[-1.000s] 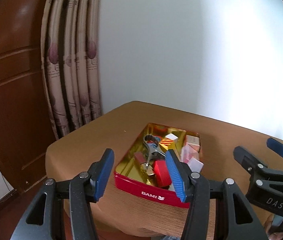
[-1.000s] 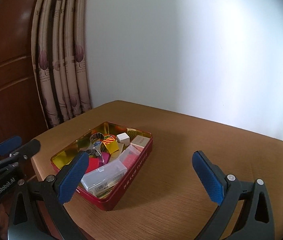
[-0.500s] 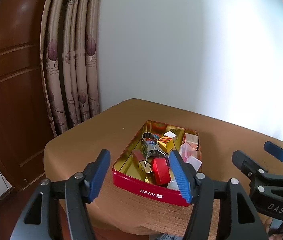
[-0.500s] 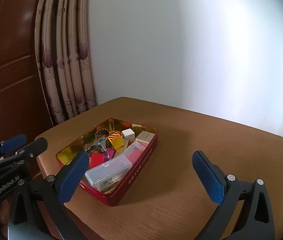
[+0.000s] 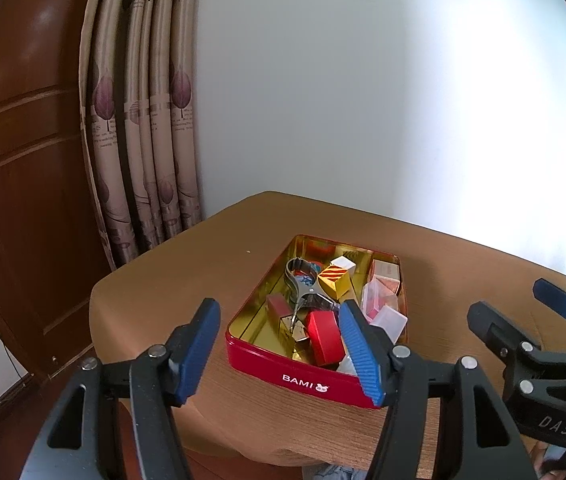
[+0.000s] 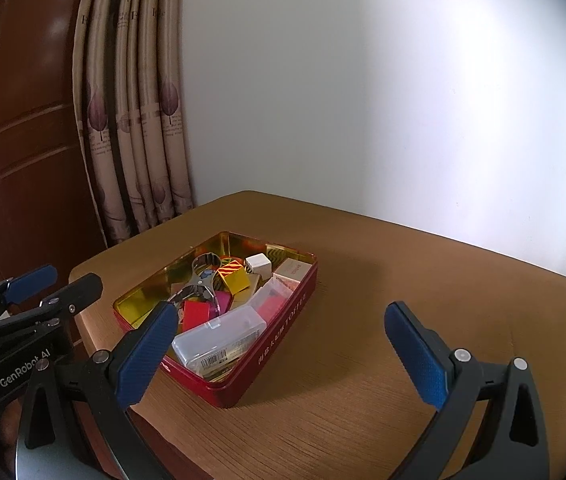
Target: Organize rigid objects
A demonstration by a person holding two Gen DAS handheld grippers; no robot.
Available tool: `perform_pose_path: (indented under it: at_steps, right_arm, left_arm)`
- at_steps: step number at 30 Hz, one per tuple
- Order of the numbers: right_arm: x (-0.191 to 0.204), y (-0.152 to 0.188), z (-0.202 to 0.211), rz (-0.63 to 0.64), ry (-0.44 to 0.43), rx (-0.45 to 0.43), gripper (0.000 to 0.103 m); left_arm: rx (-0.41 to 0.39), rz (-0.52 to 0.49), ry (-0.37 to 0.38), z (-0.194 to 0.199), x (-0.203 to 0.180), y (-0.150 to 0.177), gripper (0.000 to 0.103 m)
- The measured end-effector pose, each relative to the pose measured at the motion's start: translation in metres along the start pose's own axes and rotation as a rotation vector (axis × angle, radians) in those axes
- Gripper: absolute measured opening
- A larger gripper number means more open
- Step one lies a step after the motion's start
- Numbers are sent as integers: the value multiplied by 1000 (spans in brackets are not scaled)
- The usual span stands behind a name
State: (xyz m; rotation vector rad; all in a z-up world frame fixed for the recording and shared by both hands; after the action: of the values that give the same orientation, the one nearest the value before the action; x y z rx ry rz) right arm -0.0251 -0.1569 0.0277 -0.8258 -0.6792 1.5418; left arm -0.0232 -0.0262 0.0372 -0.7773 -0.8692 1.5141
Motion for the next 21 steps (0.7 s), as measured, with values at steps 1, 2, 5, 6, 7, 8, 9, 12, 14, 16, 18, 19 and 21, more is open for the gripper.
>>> perform_pose_path:
  at_steps: [1, 2, 5, 6, 7, 8, 9, 12, 14, 16, 18, 19, 21]
  right_arm:
    - [0, 0, 0, 3, -2, 2, 102]
    - [1, 1, 0, 6, -4, 5, 102]
    - [1, 1, 1, 11, -8, 6, 102]
    - [2, 1, 0, 14, -8, 9, 102]
    - [2, 1, 0, 17, -8, 11, 102]
    - [2, 2, 0, 19, -9, 12, 102]
    - [2, 2, -1, 21, -12, 13, 102]
    - [4, 2, -1, 23, -16, 20, 102]
    - [5, 3, -1, 27, -19, 19, 102]
    - [6, 2, 0, 31, -21, 17, 102]
    - [7, 2, 1, 33, -25, 16, 102]
    - [7, 2, 1, 34, -25, 15, 102]
    - [8, 1, 2, 36, -25, 13, 102]
  left_arm:
    - [0, 0, 1, 0, 0, 0, 63]
    - [1, -1, 2, 0, 0, 1, 63]
    - [20, -7, 4, -3, -1, 2, 64]
    - [23, -9, 8, -3, -1, 3, 65]
    - [25, -10, 12, -4, -1, 3, 66]
    - [28, -11, 12, -4, -1, 4, 74]
    - [35, -14, 4, -6, -2, 5, 81]
    - [37, -13, -15, -7, 0, 6, 82]
    - [22, 2, -7, -6, 3, 7, 82]
    - [0, 2, -15, -6, 4, 7, 82]
    - [14, 6, -5, -8, 5, 8, 82]
    - [19, 6, -2, -9, 4, 9, 82]
    - [20, -15, -19, -11, 2, 10, 82]
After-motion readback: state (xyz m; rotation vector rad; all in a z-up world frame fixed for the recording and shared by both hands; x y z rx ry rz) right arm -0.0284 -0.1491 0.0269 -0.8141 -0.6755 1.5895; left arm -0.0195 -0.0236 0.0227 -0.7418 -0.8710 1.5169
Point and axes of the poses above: each gripper's, at about its wrist camera, not at the fingertips, and z roughly against the way its jaws point, x to its left, y to its underside, the point moved 4 cm from there along -z, roughly the way its jaws point
